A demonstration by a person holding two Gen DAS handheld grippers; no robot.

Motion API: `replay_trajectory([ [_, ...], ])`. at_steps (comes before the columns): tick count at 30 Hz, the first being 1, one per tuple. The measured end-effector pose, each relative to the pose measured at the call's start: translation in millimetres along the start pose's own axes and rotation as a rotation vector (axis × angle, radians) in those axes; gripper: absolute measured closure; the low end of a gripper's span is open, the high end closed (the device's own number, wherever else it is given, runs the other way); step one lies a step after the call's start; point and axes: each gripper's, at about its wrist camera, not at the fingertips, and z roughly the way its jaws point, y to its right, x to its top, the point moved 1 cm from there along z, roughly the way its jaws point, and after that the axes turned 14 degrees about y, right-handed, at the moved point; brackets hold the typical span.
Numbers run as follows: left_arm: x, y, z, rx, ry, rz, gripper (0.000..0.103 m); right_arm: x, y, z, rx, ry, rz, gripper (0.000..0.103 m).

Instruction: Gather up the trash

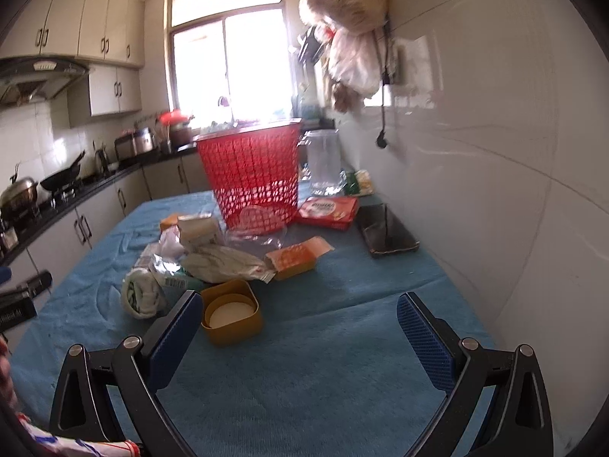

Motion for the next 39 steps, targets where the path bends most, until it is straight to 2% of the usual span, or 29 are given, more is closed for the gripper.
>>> replay_trajectory([
  [4,9,-2,26,-0.058,-0.033,0.015,0.000,-3,-2,25,0.040,-0.059,-0.002,0.000],
  [8,14,7,59,-0.180,-0.098,0.001,0.000,-6,-1,50,0.081,-0.123,0.017,0.000],
  [13,2,35,92,-0.319,-0.197,-0.014,0.000,-10,6,79,0.144,-0.222,0.073,0.000],
  [16,-11,52,106,-0.363,-0.246,-0.006,0.000,-13,5,91,0.189,-0.270,0.100,0.009],
  [18,-16,59,112,-0.382,-0.271,-0.009,0.000,-16,2,99,0.212,-0.305,0.104,0.020],
  [22,-23,67,121,-0.414,-0.296,-0.032,0.000,-20,-11,111,0.256,-0.345,0.079,0.025],
  [24,-26,69,126,-0.430,-0.316,-0.048,0.002,-23,-17,118,0.260,-0.360,0.048,0.034],
  [26,-28,73,131,-0.464,-0.342,-0.073,0.010,-26,-22,126,0.269,-0.383,0.039,0.041],
  [28,-30,75,133,-0.498,-0.366,-0.091,0.034,-29,-25,132,0.267,-0.396,0.032,0.046],
  [29,-32,78,134,-0.514,-0.381,-0.094,0.041,-29,-26,135,0.266,-0.400,0.026,0.051],
  [31,-34,81,133,-0.550,-0.403,-0.112,0.067,-31,-30,138,0.266,-0.412,0.015,0.054],
  [32,-35,81,131,-0.553,-0.403,-0.117,0.068,-33,-30,141,0.263,-0.420,0.012,0.058],
  [34,-35,80,126,-0.536,-0.386,-0.109,0.077,-36,-31,142,0.267,-0.437,0.017,0.068],
  [36,-34,76,118,-0.534,-0.374,-0.116,0.079,-41,-31,144,0.271,-0.461,0.032,0.083],
  [39,-28,67,101,-0.513,-0.343,-0.114,0.079,-40,-28,142,0.287,-0.473,0.059,0.092],
])
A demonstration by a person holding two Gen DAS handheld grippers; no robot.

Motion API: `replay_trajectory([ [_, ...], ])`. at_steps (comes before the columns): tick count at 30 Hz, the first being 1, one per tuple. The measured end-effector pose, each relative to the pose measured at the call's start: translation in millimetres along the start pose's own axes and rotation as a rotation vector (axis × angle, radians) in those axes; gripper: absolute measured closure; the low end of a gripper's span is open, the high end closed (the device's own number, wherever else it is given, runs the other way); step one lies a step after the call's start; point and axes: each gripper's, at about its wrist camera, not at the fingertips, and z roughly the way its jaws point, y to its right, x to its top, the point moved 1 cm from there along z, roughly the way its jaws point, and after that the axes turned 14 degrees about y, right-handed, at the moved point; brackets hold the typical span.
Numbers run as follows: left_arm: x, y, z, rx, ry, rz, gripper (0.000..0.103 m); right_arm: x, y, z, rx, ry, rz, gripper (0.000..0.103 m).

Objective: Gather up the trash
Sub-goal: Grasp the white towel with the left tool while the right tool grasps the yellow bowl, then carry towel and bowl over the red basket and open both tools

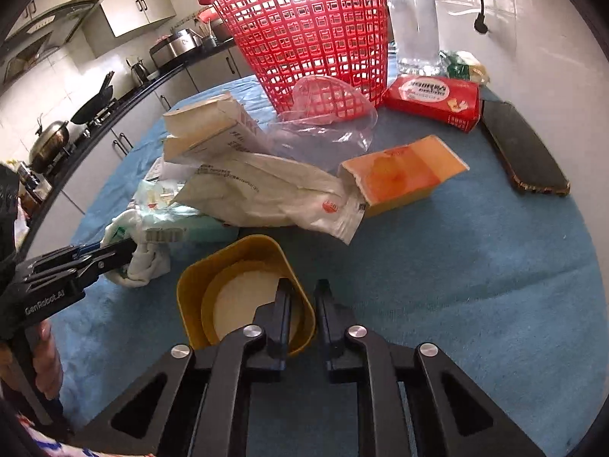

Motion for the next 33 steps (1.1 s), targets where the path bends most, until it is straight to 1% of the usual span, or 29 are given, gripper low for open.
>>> replay_trajectory([
  [2,2,0,-13,0.008,0.022,0.005,0.079,-1,0,-6,0.016,0.004,0.011,0.094],
  [6,11,0,-46,0.005,0.083,0.013,0.079,-5,-2,-19,0.034,0.013,0.011,0.095],
  [9,22,2,-62,-0.001,0.116,0.013,0.079,-3,-6,-33,0.051,0.036,0.006,0.095],
  [12,40,5,-77,-0.029,0.153,0.003,0.079,3,-7,-49,0.066,0.068,0.008,0.095],
  [15,65,13,-86,-0.056,0.185,0.021,0.079,20,-8,-68,0.091,0.125,0.010,0.095],
  [17,92,21,-87,-0.070,0.207,0.036,0.079,42,-6,-80,0.112,0.171,0.016,0.095],
  [18,100,25,-87,-0.075,0.215,0.043,0.079,50,-6,-84,0.118,0.185,0.020,0.095],
  [20,134,35,-84,-0.091,0.235,0.063,0.079,78,0,-90,0.133,0.232,0.045,0.095],
  [22,163,44,-75,-0.084,0.241,0.087,0.079,105,6,-92,0.141,0.274,0.063,0.095],
  [25,202,56,-59,-0.046,0.258,0.115,0.078,145,11,-89,0.112,0.342,0.058,0.095],
  [26,217,59,-50,-0.043,0.257,0.110,0.078,164,14,-86,0.098,0.369,0.058,0.095],
  [27,232,61,-41,-0.041,0.257,0.101,0.078,173,16,-83,0.092,0.380,0.062,0.095],
  [28,244,62,-32,-0.033,0.261,0.095,0.078,190,19,-77,0.083,0.396,0.073,0.095],
  [31,272,65,-4,-0.015,0.267,0.081,0.078,219,24,-63,0.053,0.415,0.083,0.095],
  [33,281,66,14,-0.006,0.256,0.068,0.077,236,27,-44,0.023,0.401,0.083,0.094],
])
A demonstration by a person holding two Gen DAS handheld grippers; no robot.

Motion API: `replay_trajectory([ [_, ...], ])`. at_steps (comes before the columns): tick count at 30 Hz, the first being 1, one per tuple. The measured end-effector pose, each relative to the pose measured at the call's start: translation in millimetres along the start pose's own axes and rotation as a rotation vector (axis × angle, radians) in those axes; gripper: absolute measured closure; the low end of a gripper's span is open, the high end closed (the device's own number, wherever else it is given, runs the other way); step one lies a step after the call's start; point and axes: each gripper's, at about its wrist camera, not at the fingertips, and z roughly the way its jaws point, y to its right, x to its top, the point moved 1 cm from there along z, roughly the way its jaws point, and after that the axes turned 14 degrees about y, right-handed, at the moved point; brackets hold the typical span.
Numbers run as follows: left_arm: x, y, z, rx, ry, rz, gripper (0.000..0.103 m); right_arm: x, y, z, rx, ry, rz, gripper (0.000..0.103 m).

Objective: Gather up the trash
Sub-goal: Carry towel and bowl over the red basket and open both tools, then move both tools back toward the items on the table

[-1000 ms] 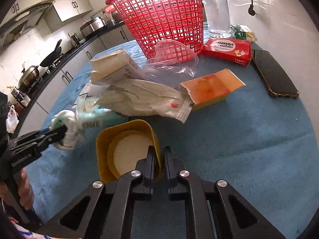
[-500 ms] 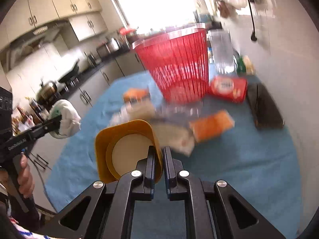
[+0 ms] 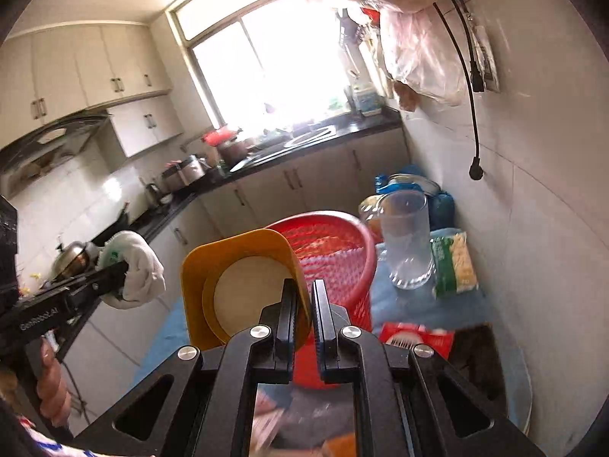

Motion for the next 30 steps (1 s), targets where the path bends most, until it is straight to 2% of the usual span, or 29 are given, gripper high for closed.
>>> replay_trajectory([
  [5,-4,-1,44,0.008,-0.046,-0.015,0.073,0,11,41,-0.040,-0.061,-0.008,0.094],
  [7,-5,-3,51,0.004,-0.049,-0.024,0.062,-2,14,53,-0.041,-0.077,-0.004,0.092],
  [8,-9,-5,48,0.000,-0.047,-0.028,0.057,-2,16,55,-0.045,-0.075,0.005,0.088],
  [9,-10,-7,47,-0.001,-0.041,-0.031,0.048,-3,20,57,-0.044,-0.071,0.012,0.085],
  [10,-11,-9,44,0.007,-0.026,-0.027,0.043,-3,21,58,-0.041,-0.071,0.023,0.078],
  [12,-13,-12,38,0.018,-0.014,-0.016,0.041,-3,22,59,-0.044,-0.067,0.023,0.065],
  [13,-13,-14,37,0.021,-0.014,-0.017,0.040,-2,21,58,-0.047,-0.062,0.020,0.064],
  [19,-25,-39,-4,0.042,0.006,-0.078,0.034,2,16,34,-0.019,-0.041,0.031,0.061],
  [25,-62,-58,-53,0.088,0.030,-0.065,0.024,-10,3,-13,0.017,-0.047,-0.019,0.042],
  [27,-81,-62,-61,0.091,0.015,-0.057,0.021,-23,0,-31,0.029,-0.073,-0.047,0.033],
  [30,-114,-67,-64,0.093,-0.036,-0.041,0.019,-45,0,-46,0.038,-0.126,-0.077,0.030],
])
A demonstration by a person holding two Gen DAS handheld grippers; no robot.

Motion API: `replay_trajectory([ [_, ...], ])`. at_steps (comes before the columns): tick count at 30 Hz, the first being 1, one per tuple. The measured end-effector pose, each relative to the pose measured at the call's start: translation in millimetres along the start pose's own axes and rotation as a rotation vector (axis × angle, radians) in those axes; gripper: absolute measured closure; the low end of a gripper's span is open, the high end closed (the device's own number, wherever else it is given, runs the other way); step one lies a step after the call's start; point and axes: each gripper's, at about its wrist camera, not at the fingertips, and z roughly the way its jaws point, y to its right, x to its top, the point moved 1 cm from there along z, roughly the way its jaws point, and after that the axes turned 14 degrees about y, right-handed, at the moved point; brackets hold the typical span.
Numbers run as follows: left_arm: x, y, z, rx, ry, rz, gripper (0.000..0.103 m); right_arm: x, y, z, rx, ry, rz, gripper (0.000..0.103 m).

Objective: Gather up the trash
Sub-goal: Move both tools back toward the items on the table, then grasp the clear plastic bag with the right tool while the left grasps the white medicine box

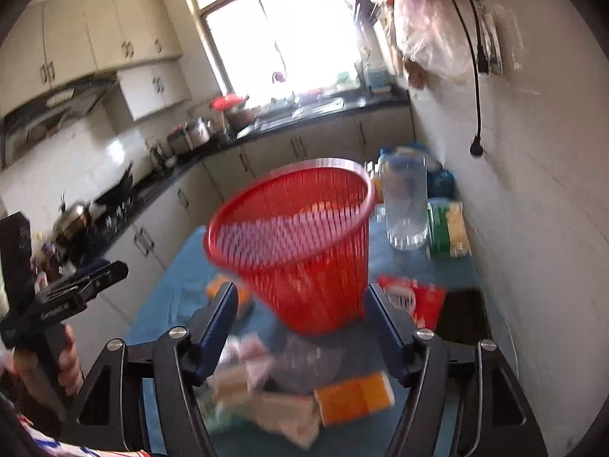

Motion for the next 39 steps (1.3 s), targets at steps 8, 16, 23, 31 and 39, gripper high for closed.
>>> replay_trajectory([
  [8,-87,-22,27,0.049,-0.164,-0.025,0.019,-76,12,6,0.018,-0.167,0.024,0.029],
  [16,-118,-20,46,0.041,-0.232,-0.011,0.019,-105,17,24,0.061,-0.209,0.084,0.029],
  [23,-123,-15,63,0.035,-0.254,-0.001,0.019,-98,22,48,-0.018,-0.170,0.042,0.029],
  [31,-127,-17,73,-0.006,-0.290,-0.034,0.030,-92,33,97,0.028,-0.190,0.091,0.029],
  [39,-139,-18,79,-0.028,-0.359,-0.032,0.070,-91,32,133,0.106,-0.274,0.056,0.030],
])
